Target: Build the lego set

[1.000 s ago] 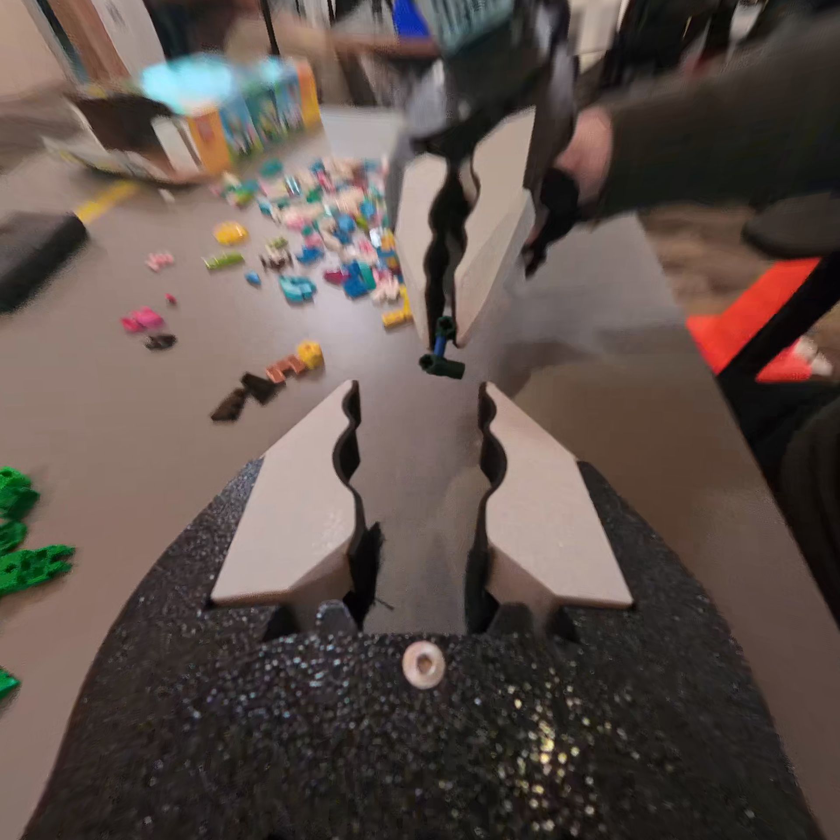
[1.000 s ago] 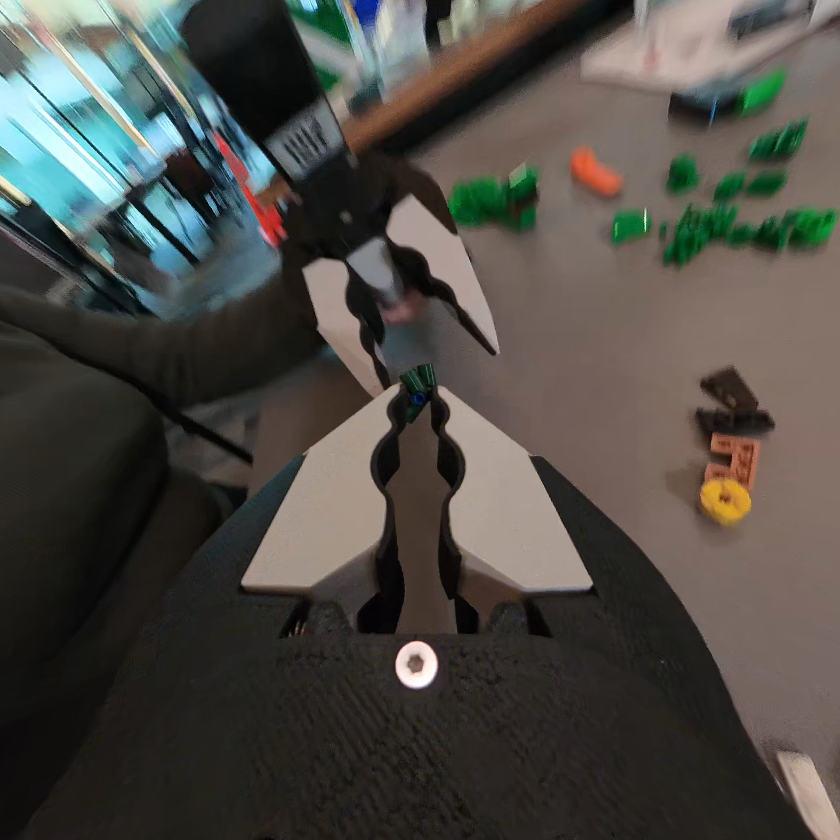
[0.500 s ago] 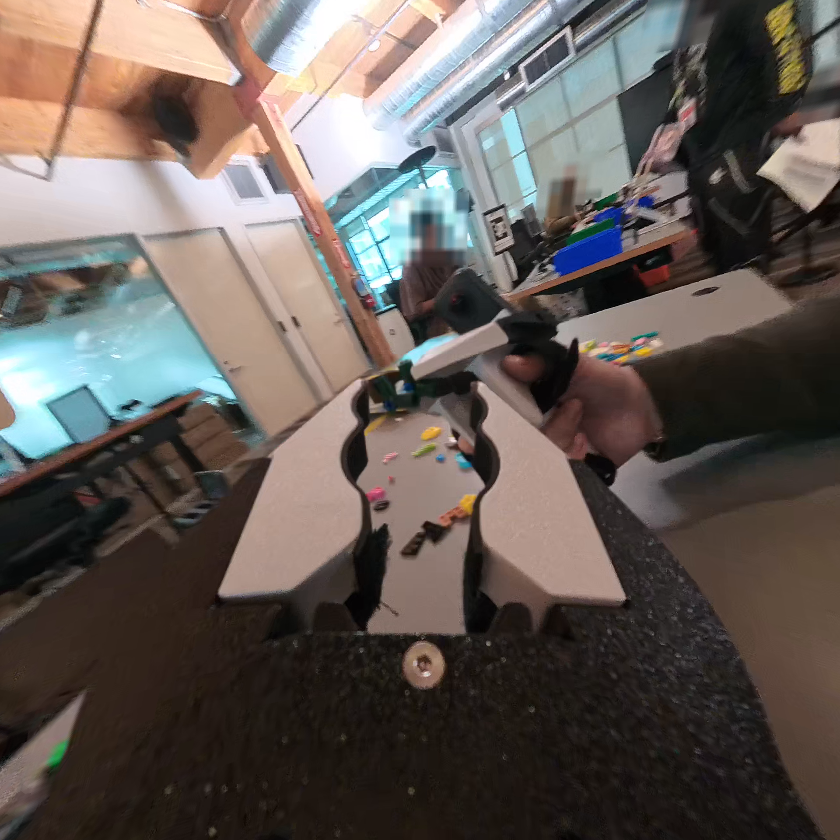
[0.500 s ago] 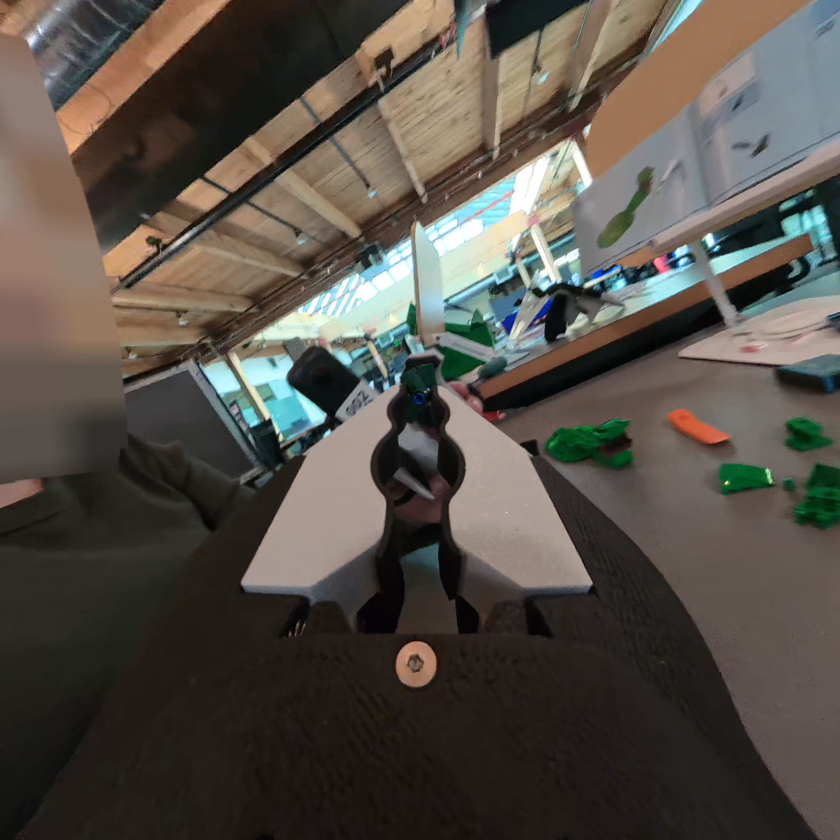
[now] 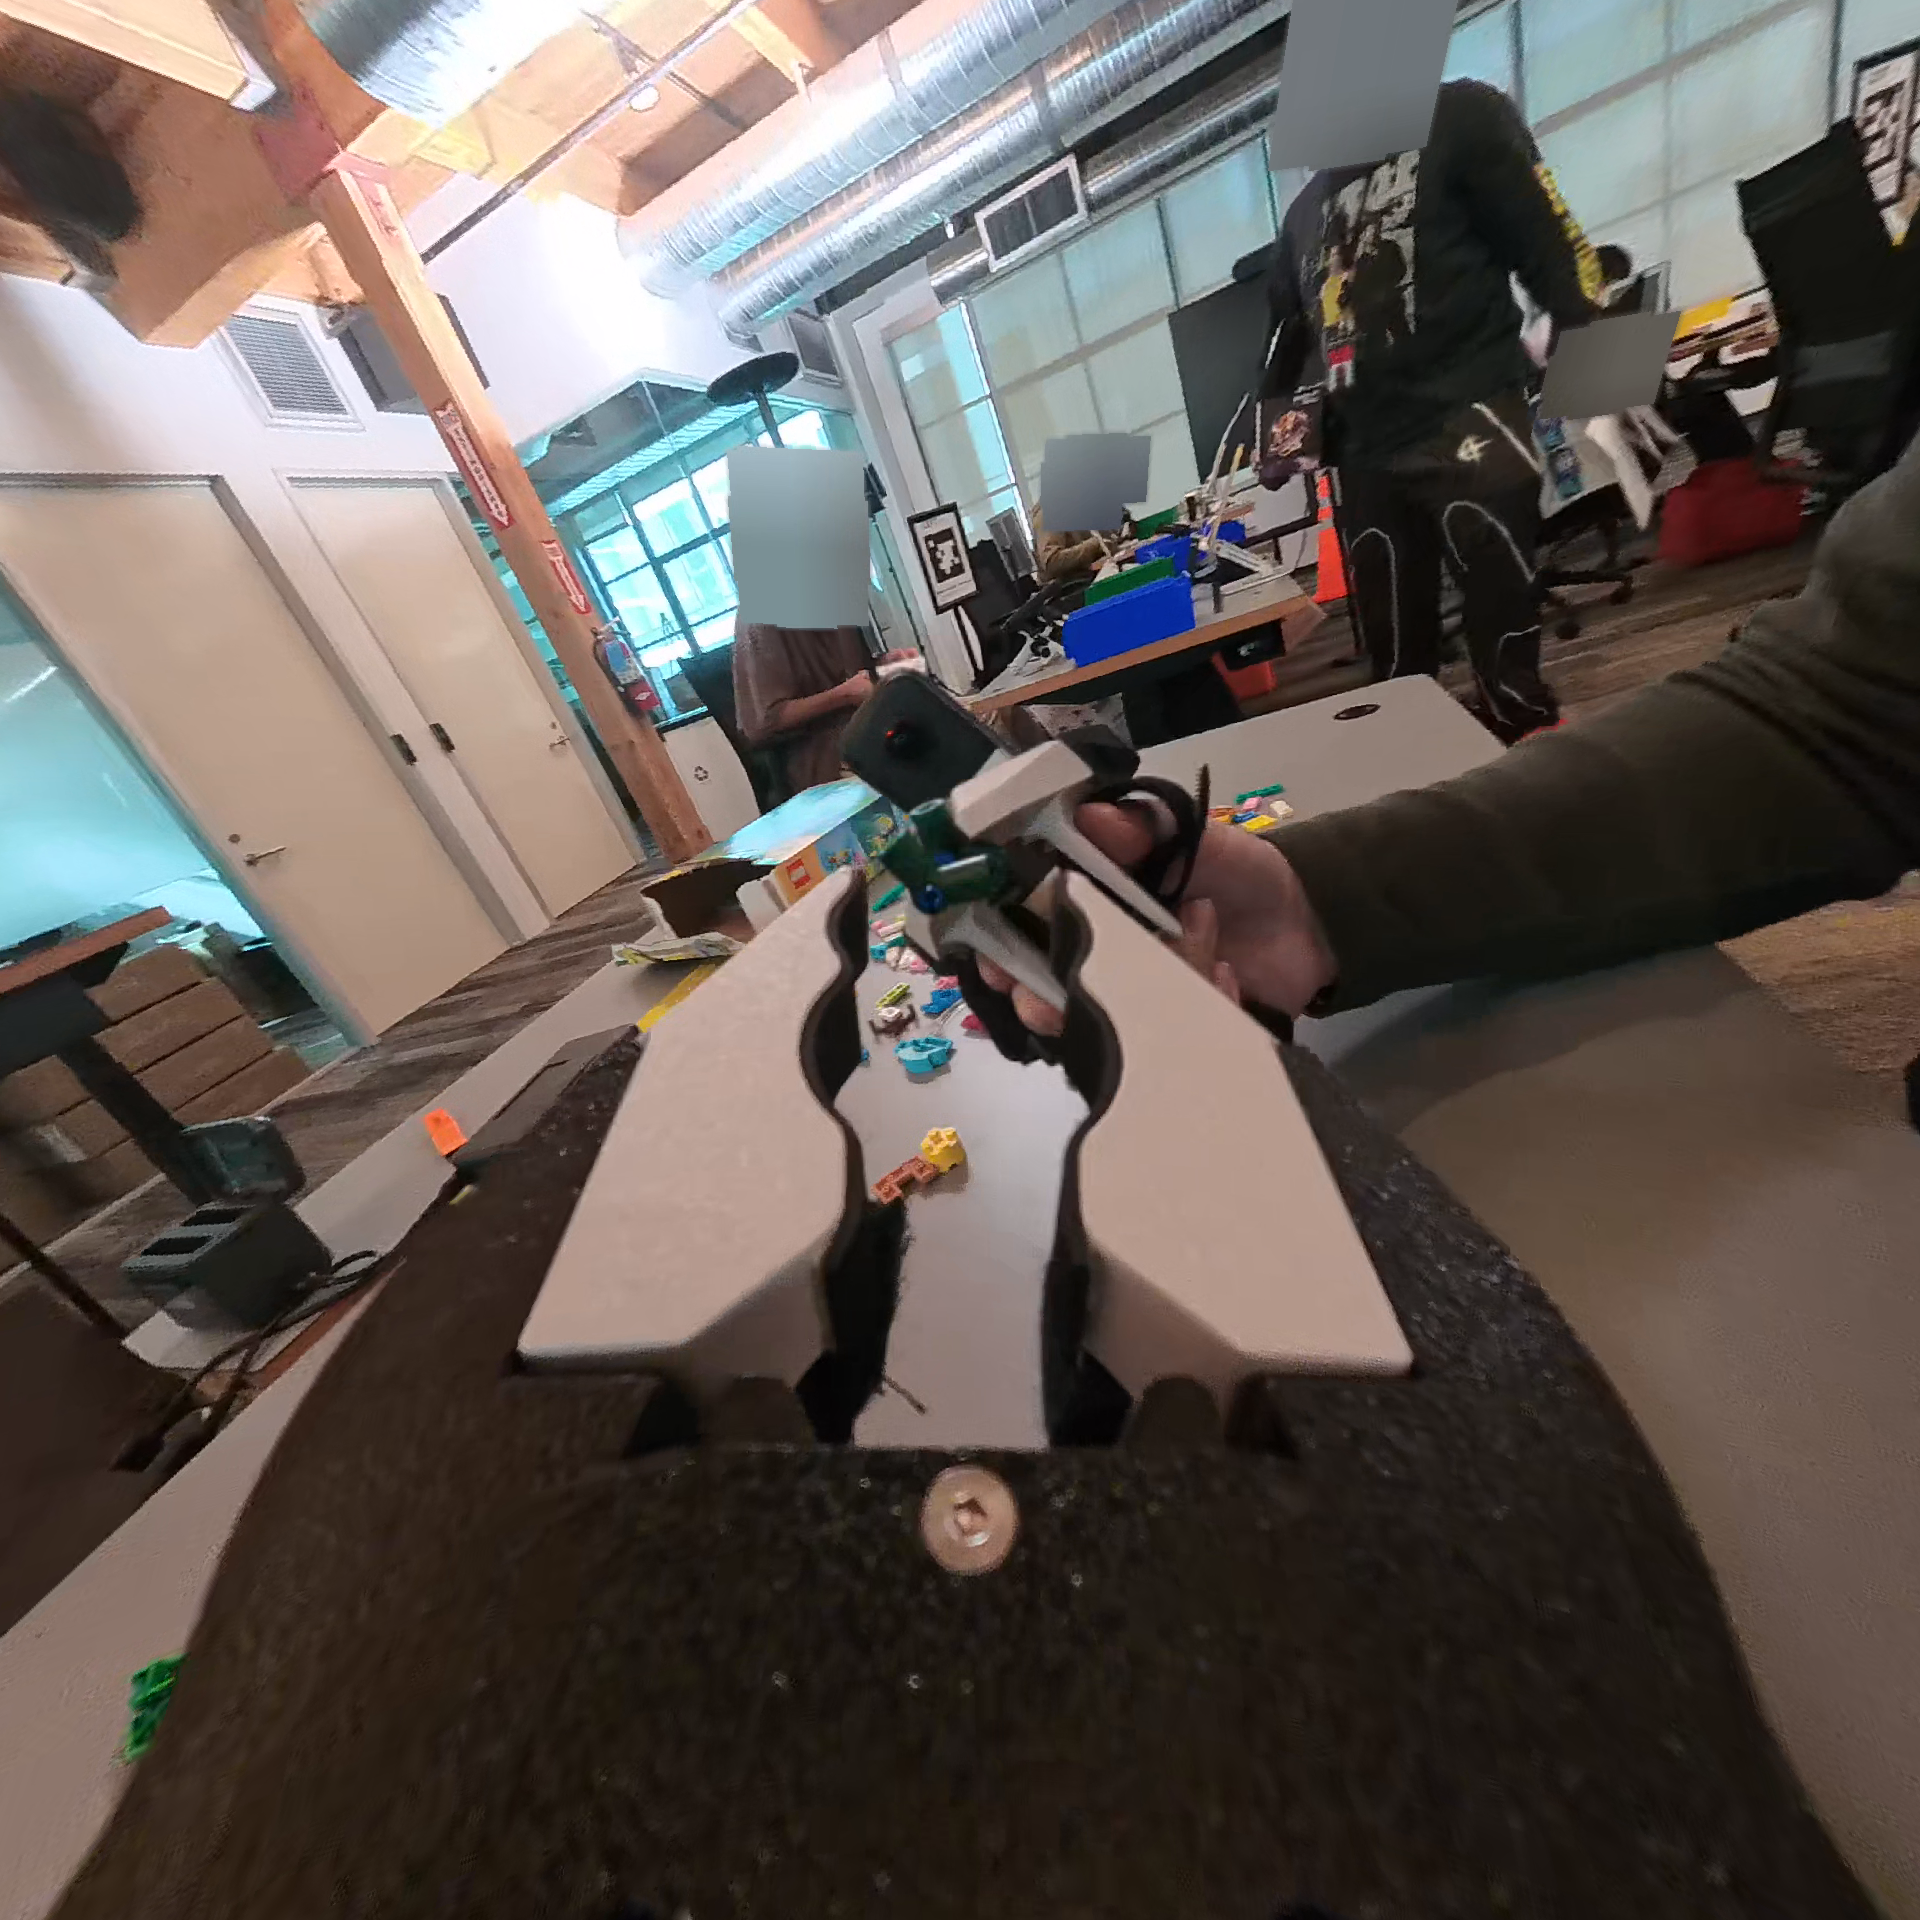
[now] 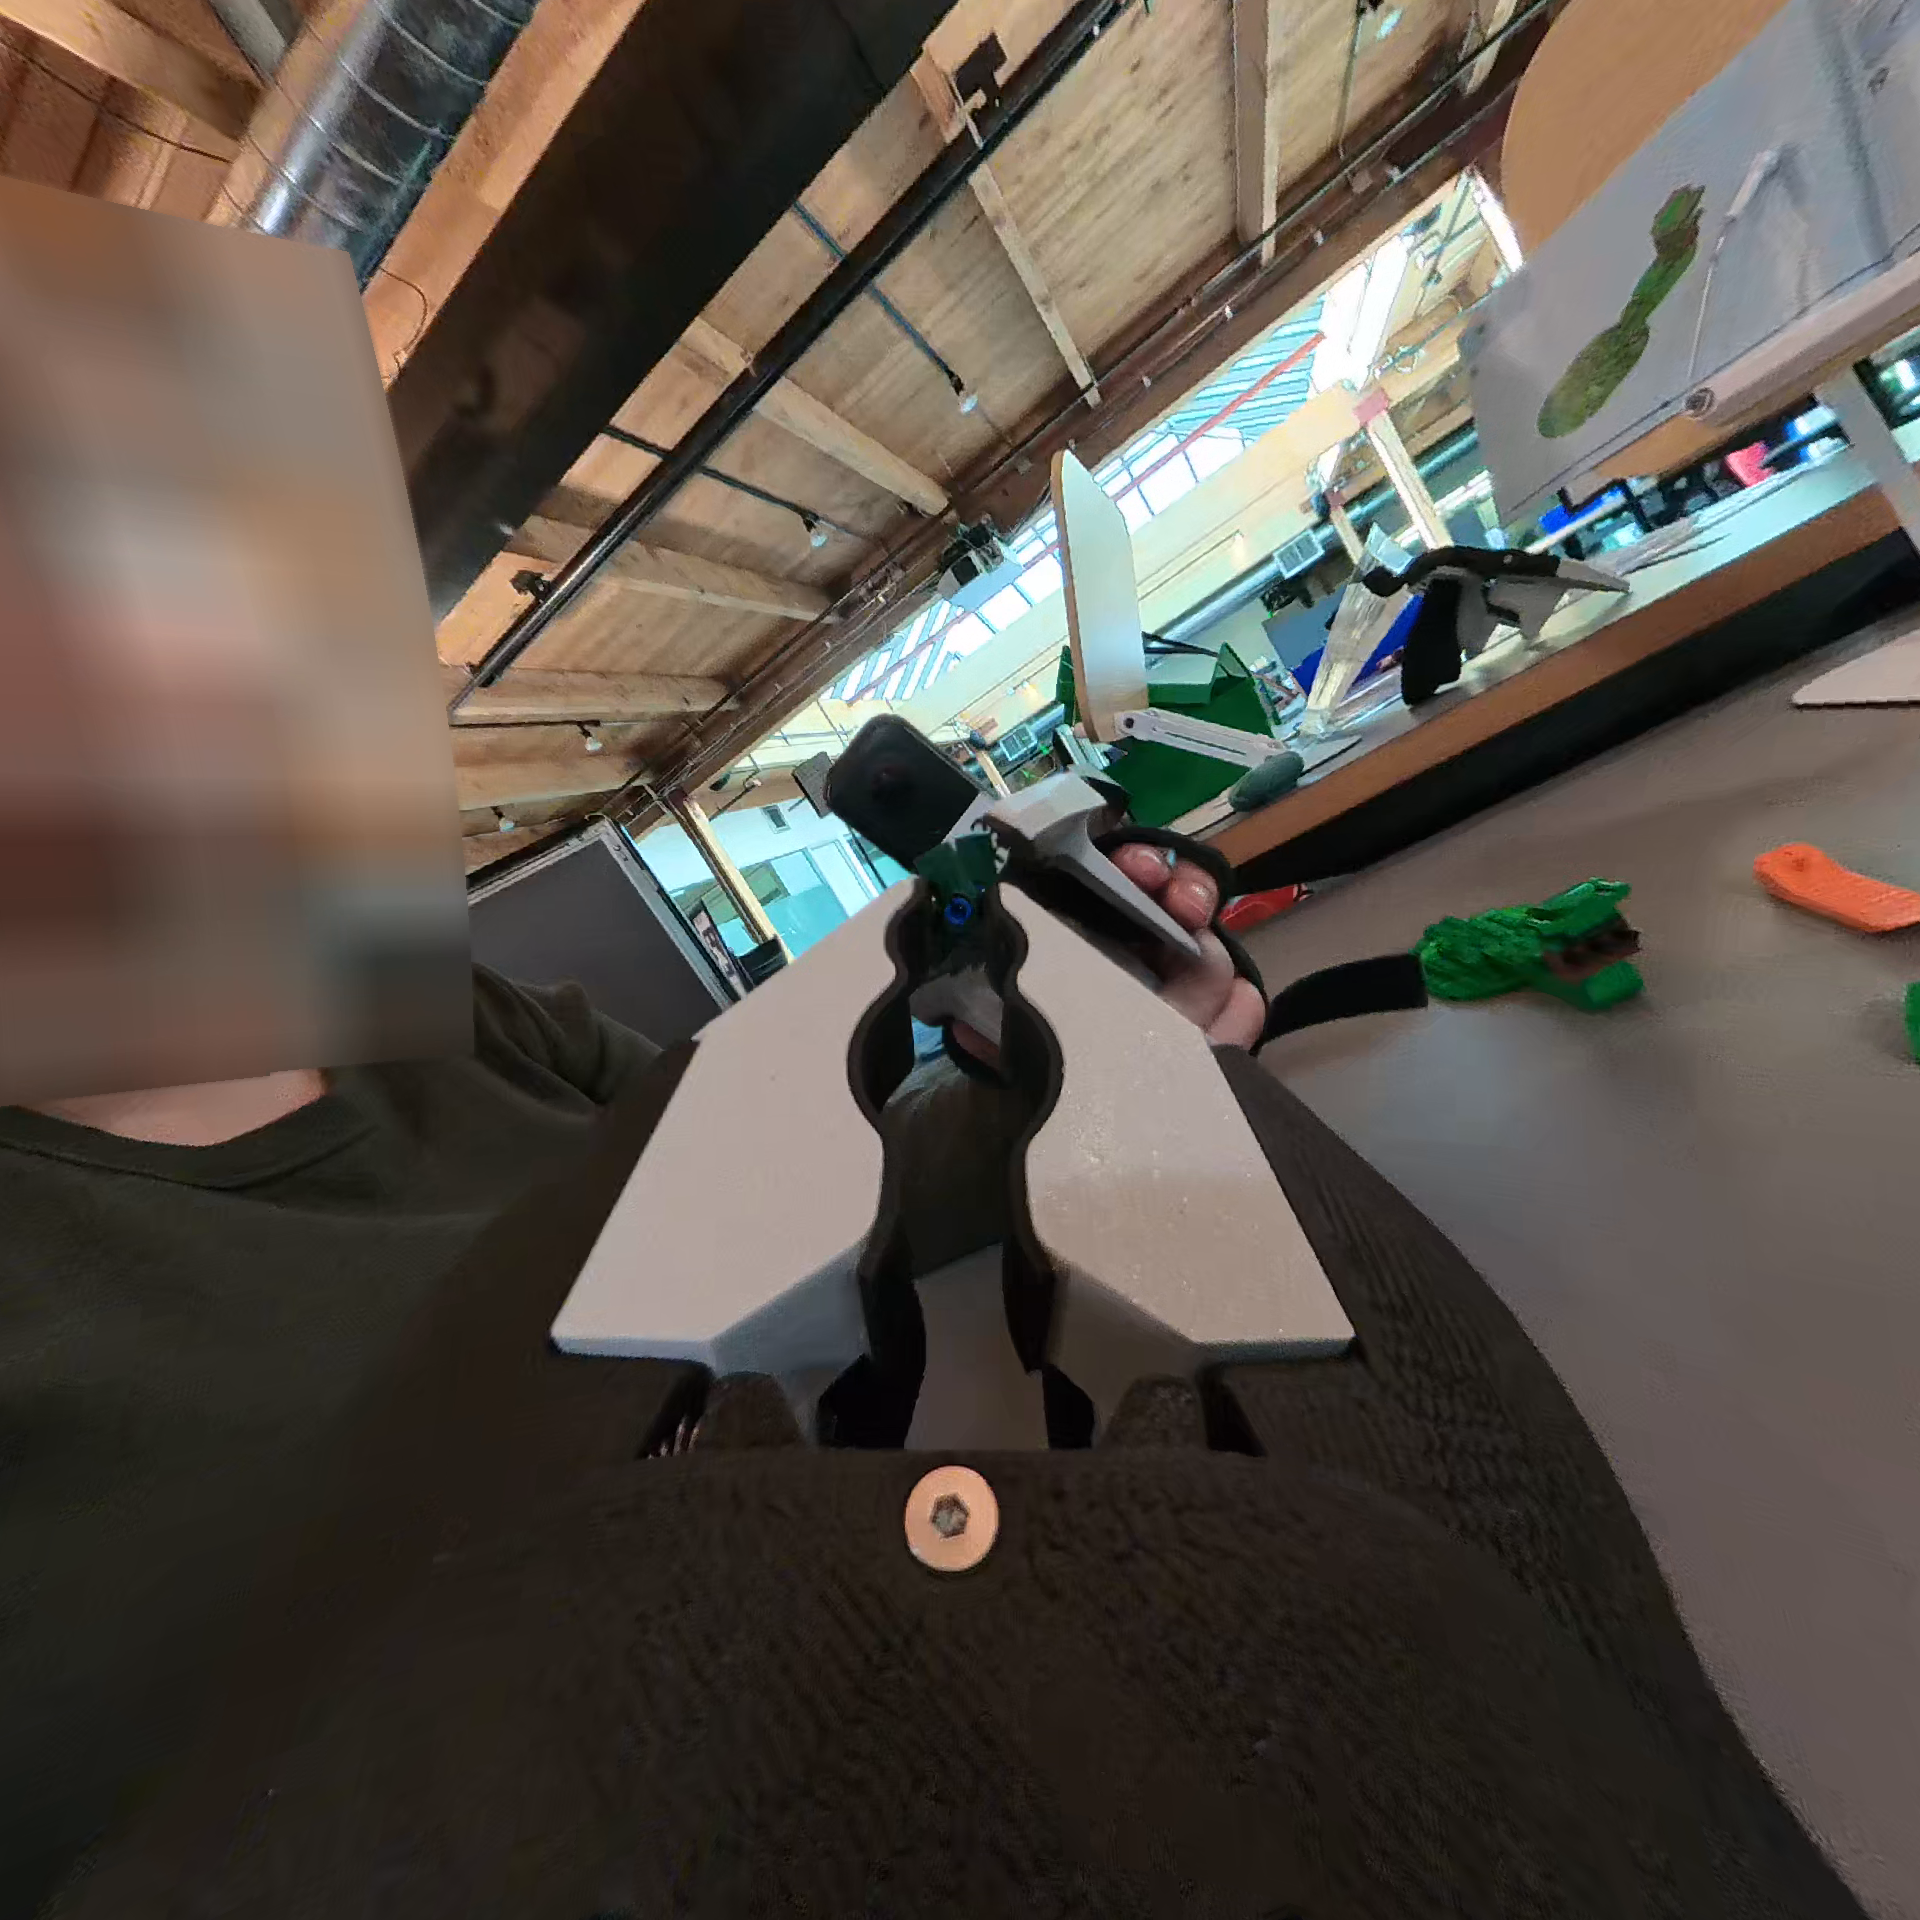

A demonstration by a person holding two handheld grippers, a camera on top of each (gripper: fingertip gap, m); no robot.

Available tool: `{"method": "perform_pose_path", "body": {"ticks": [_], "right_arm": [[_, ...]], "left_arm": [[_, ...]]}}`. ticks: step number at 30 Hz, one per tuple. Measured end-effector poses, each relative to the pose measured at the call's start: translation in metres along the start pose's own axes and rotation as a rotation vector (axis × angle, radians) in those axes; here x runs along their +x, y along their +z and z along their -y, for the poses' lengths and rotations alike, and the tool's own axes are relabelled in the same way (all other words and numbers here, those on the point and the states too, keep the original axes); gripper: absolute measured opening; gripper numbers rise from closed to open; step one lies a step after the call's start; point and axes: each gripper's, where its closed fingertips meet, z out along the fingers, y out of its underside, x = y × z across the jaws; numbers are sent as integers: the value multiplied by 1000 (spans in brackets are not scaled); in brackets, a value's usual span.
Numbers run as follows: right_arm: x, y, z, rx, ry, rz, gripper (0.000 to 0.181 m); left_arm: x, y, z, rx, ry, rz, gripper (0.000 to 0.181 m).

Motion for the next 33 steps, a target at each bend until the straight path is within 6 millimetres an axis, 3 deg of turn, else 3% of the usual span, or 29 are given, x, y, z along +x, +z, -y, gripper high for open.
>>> {"method": "perform_pose_path", "body": {"ticks": [6,33], "right_arm": [[3,3,-12,-61,18,-6,8],[12,-1,-13,-42,131,-31,8]], "left_arm": [[2,3,-4,-31,66,19,23],[-2,-1,-16,-110,171,32,20]]}}
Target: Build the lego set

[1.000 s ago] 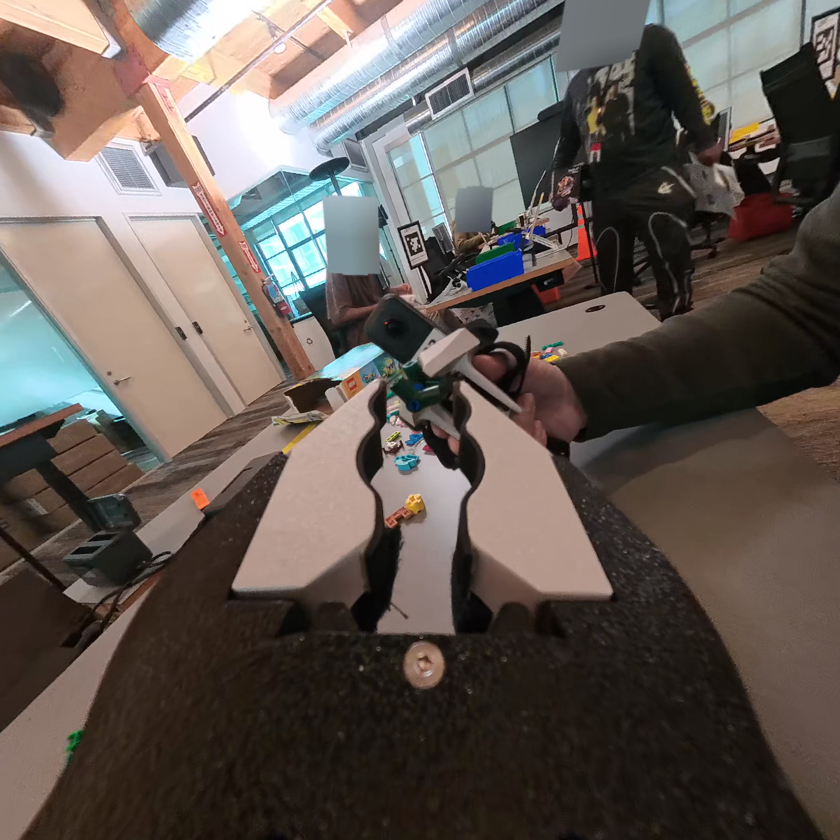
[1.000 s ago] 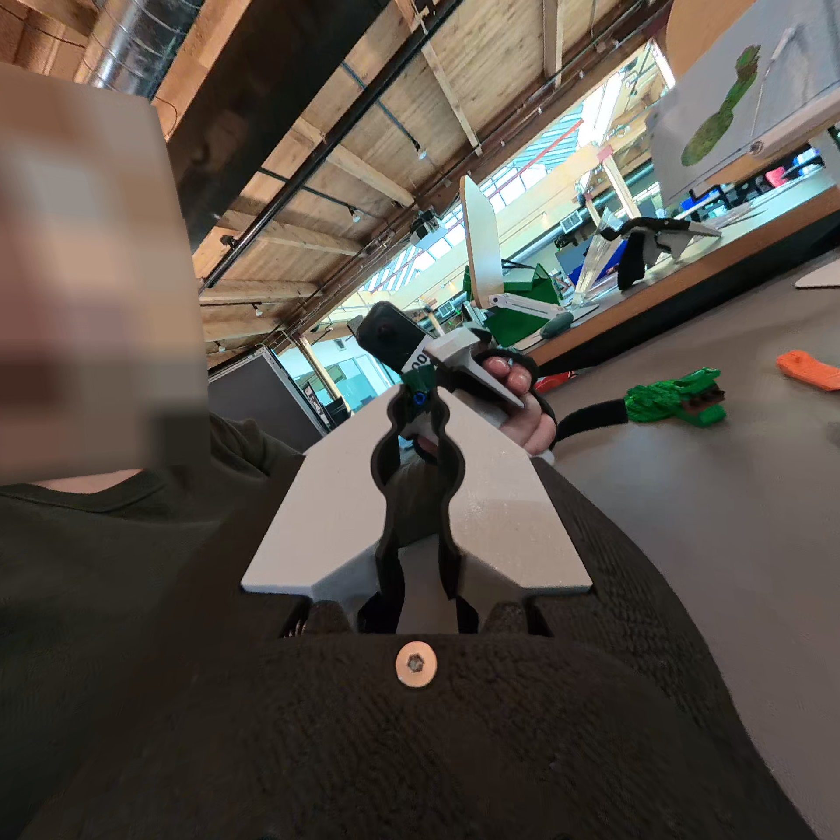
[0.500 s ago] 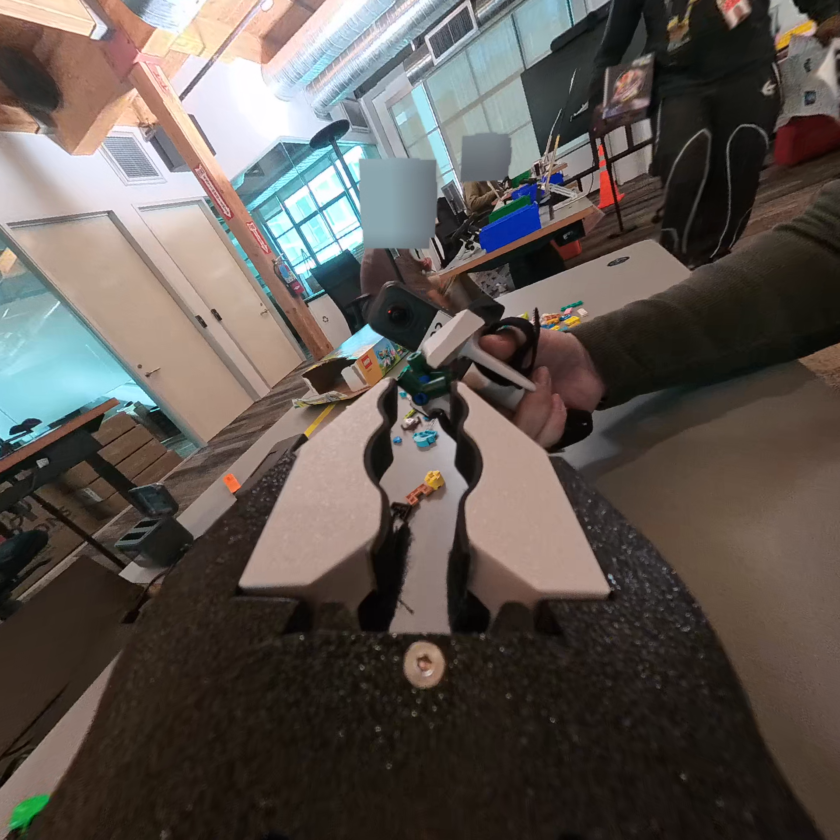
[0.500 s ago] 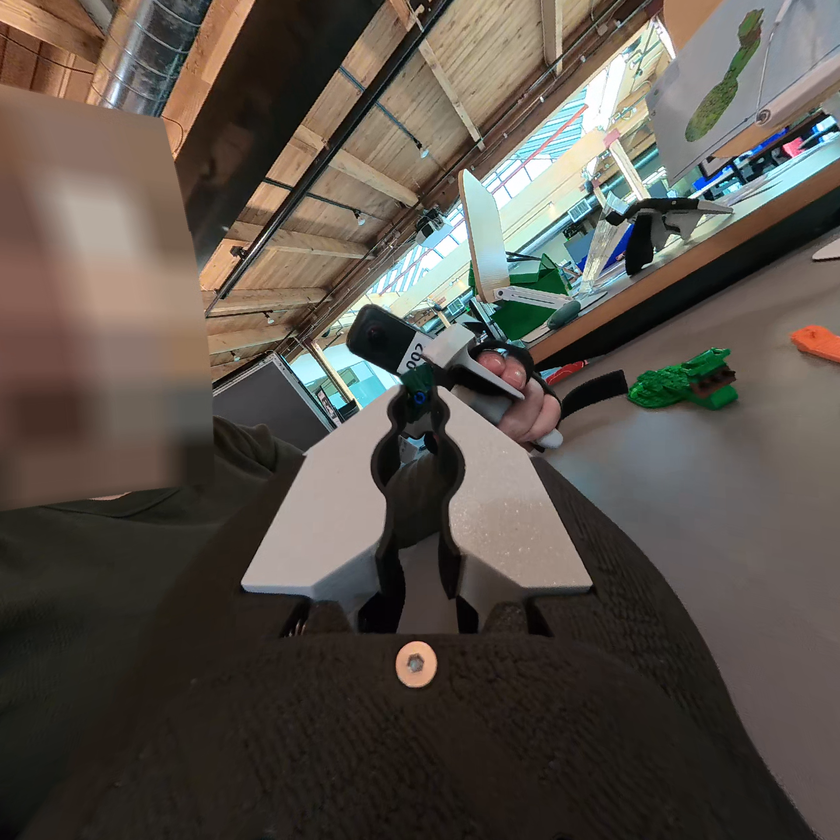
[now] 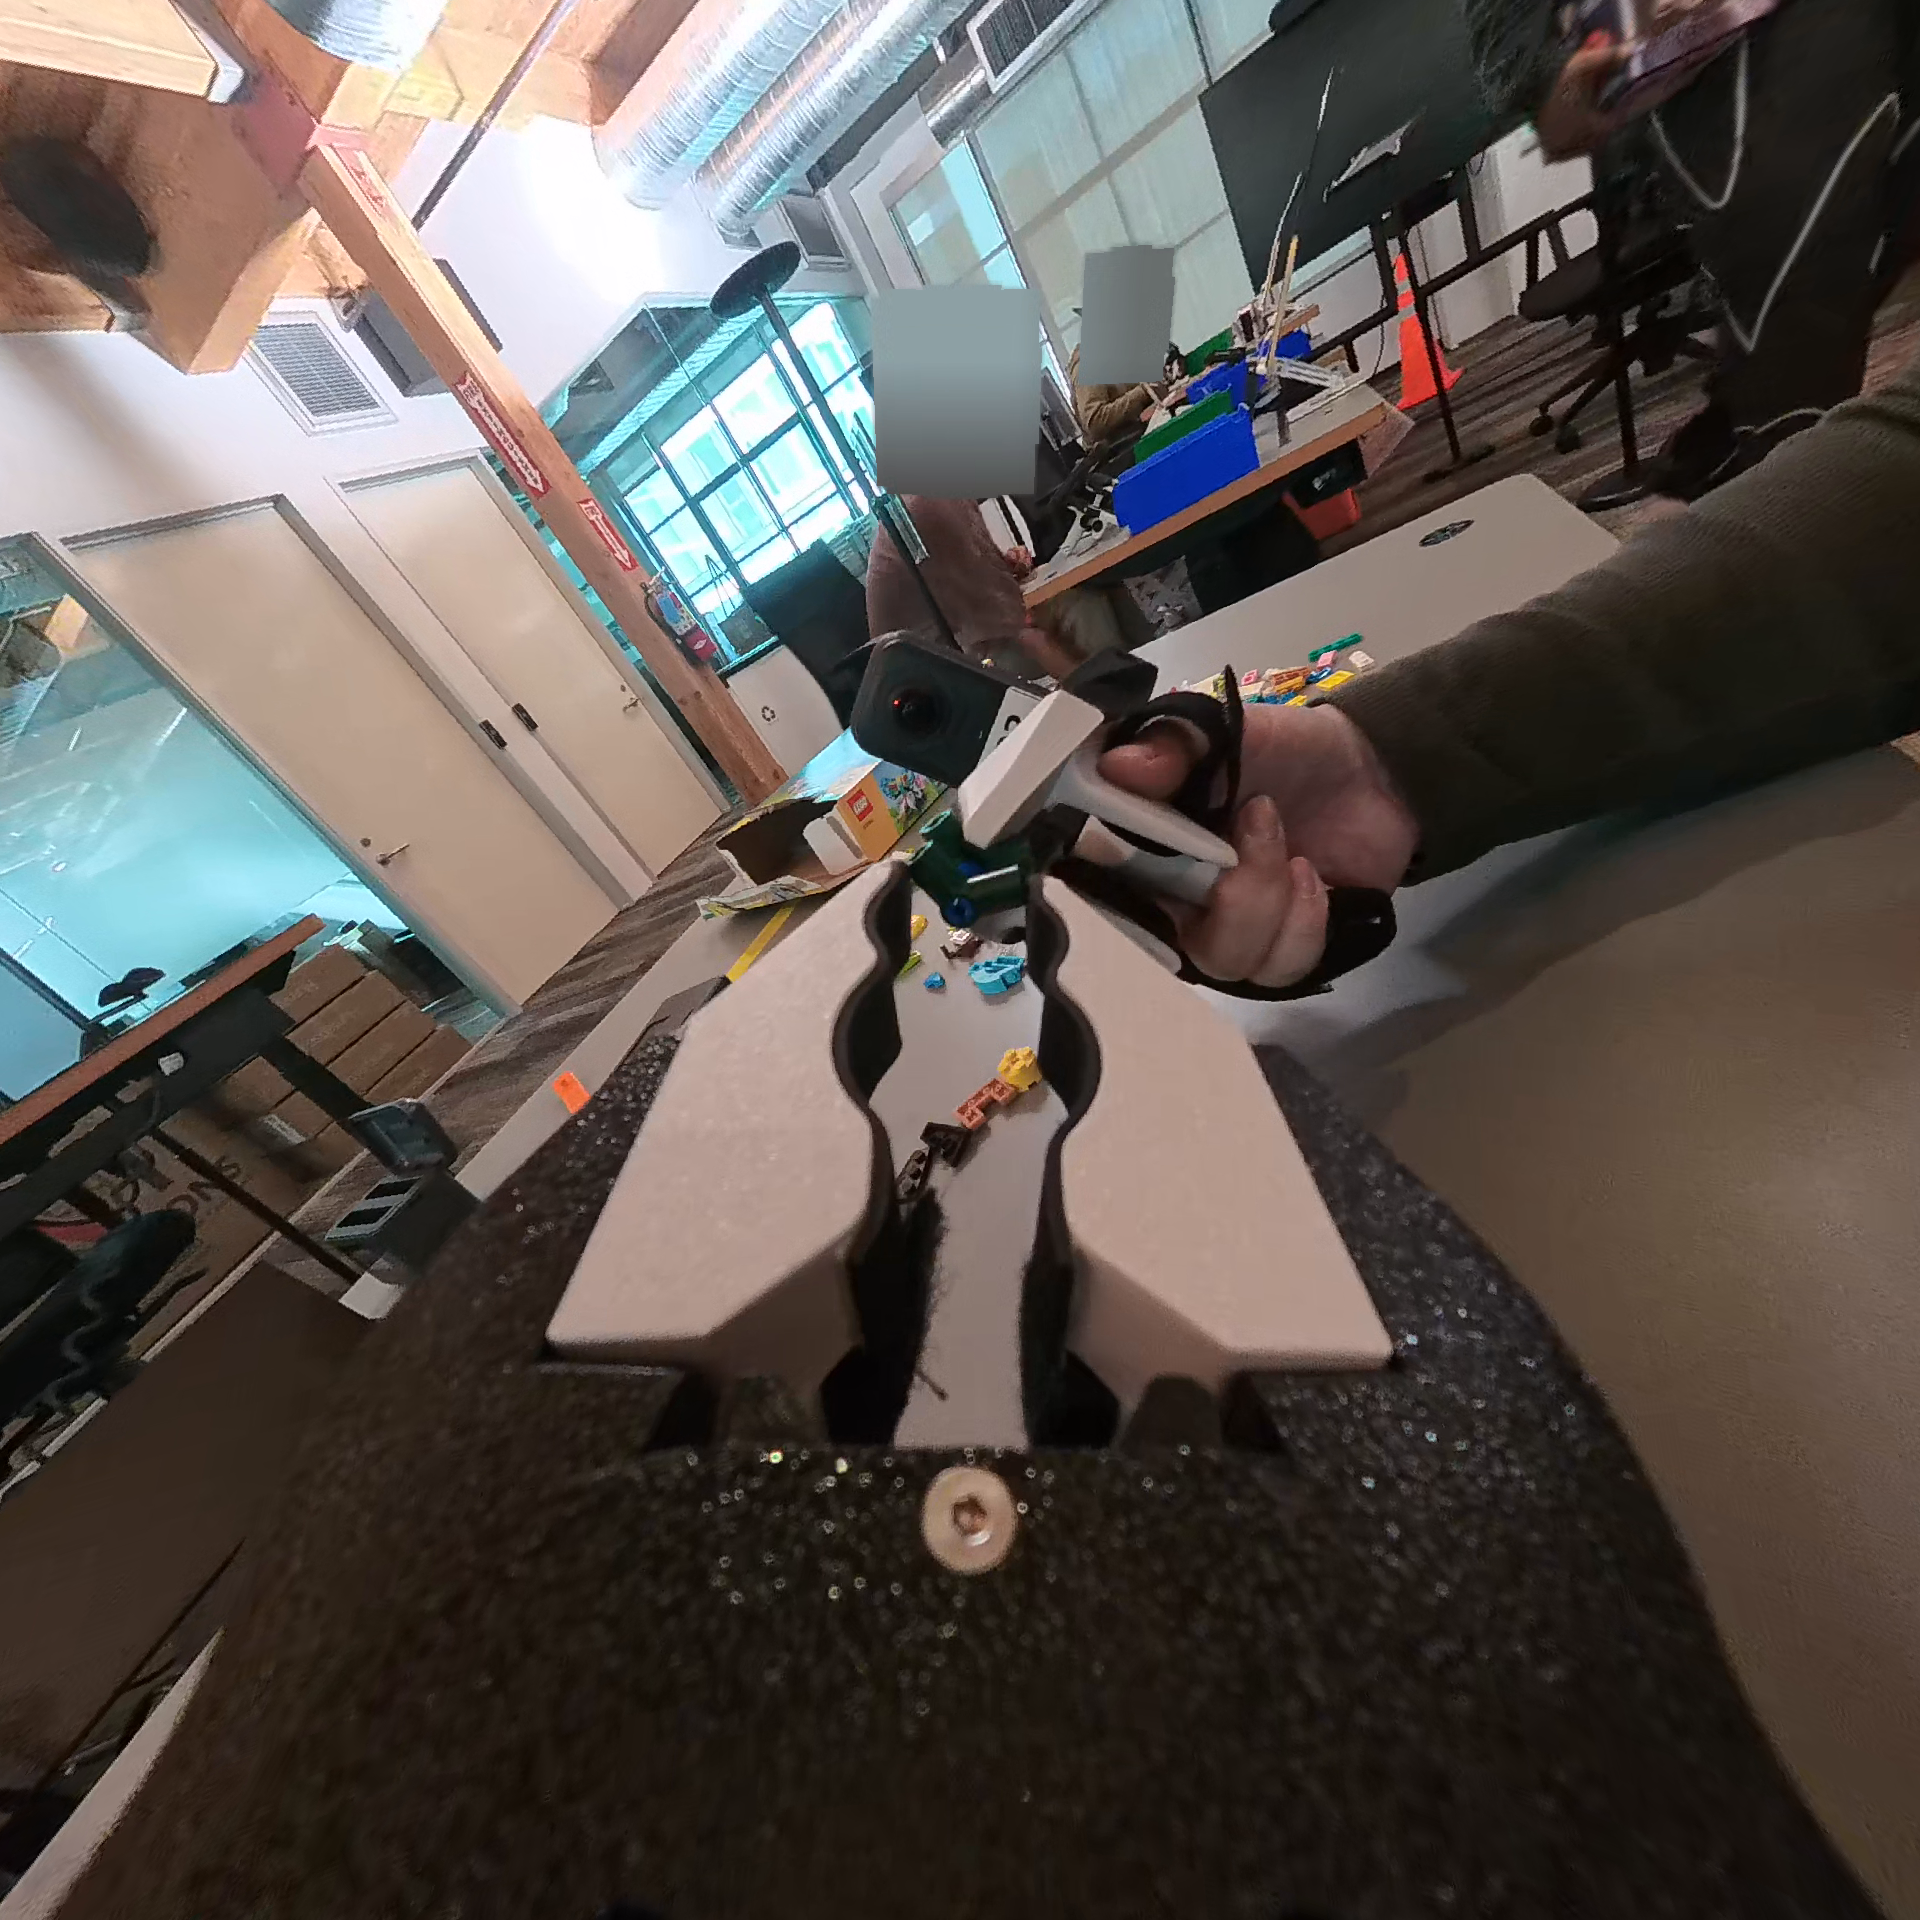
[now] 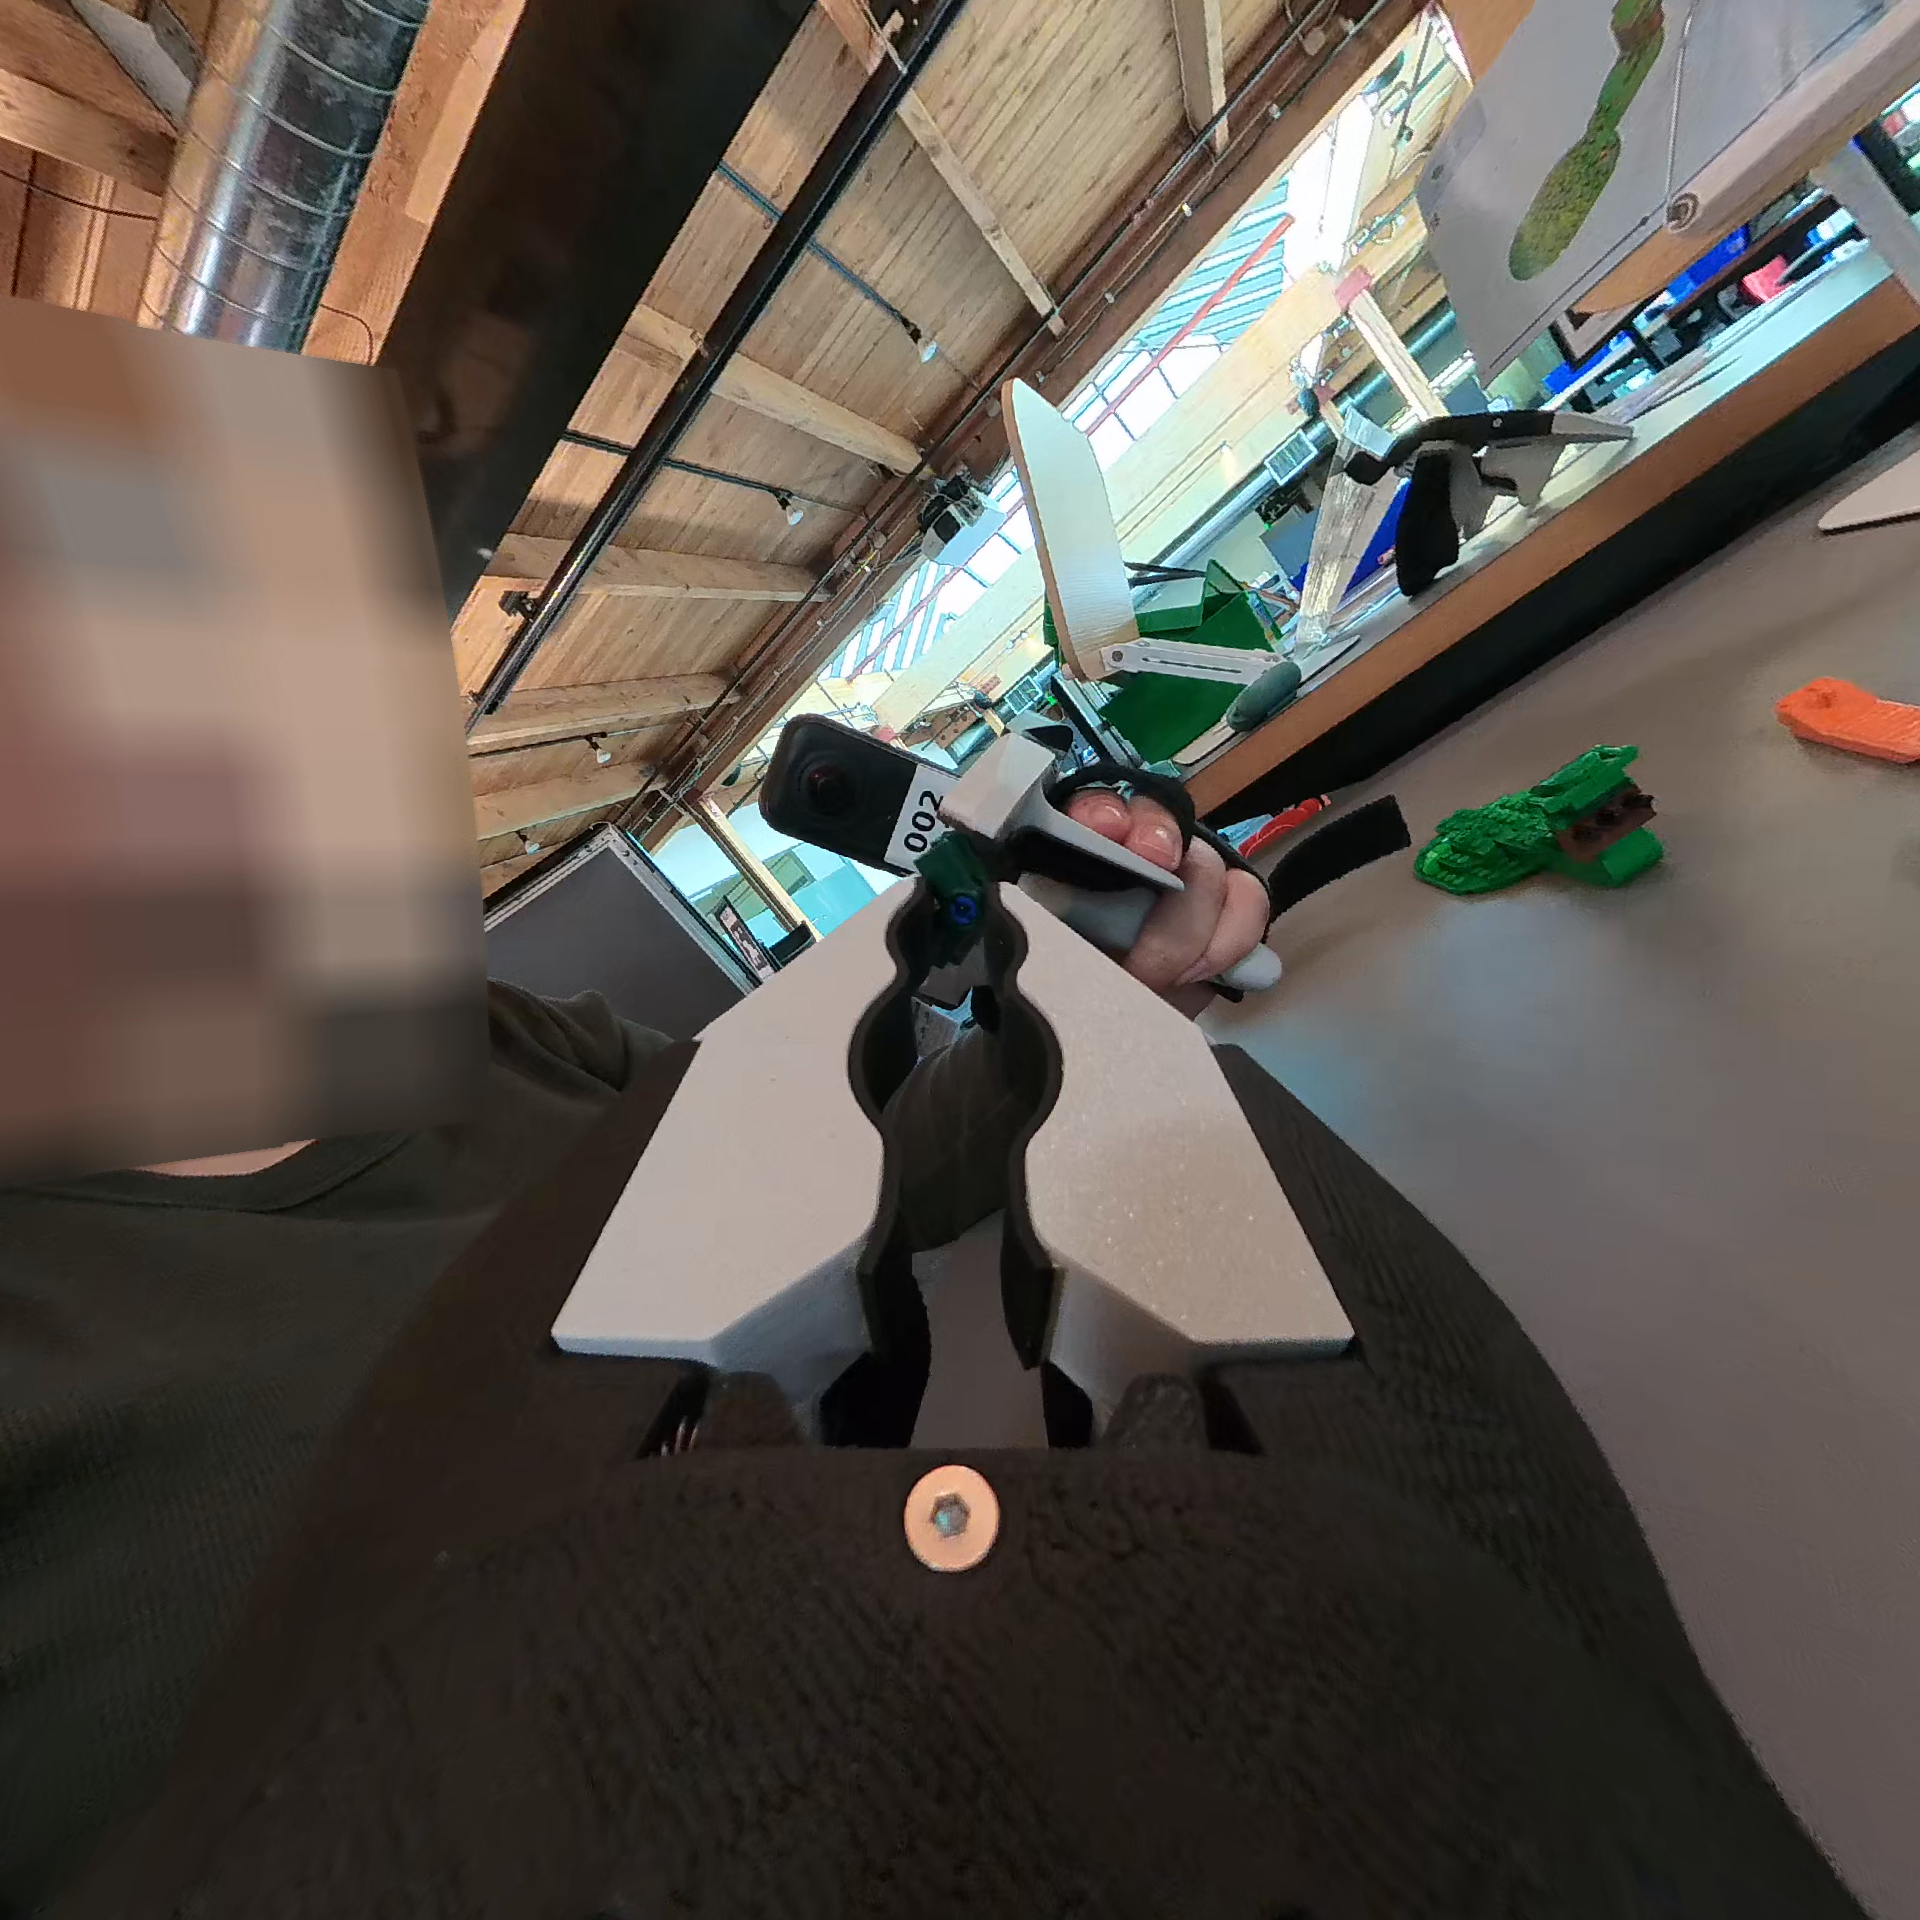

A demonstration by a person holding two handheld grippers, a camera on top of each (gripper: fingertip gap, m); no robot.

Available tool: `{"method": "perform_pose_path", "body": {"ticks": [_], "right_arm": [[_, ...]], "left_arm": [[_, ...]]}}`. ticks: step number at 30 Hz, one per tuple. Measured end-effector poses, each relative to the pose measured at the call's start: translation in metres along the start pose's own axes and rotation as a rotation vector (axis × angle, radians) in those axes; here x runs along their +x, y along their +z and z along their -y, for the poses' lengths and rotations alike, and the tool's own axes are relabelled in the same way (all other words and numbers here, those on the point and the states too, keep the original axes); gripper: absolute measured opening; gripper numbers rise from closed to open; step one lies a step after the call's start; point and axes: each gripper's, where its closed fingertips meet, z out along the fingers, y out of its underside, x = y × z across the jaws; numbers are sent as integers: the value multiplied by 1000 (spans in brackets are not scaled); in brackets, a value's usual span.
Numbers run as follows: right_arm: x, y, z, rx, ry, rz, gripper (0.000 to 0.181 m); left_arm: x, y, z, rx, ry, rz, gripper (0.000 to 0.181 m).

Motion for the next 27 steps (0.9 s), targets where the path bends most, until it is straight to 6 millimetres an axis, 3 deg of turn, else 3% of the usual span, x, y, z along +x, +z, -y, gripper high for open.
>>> {"method": "perform_pose_path", "body": {"ticks": [27], "right_arm": [[2,1,-1,9,34,-10,7]], "left_arm": [[1,0,-1,-11,14,-2,19]]}}
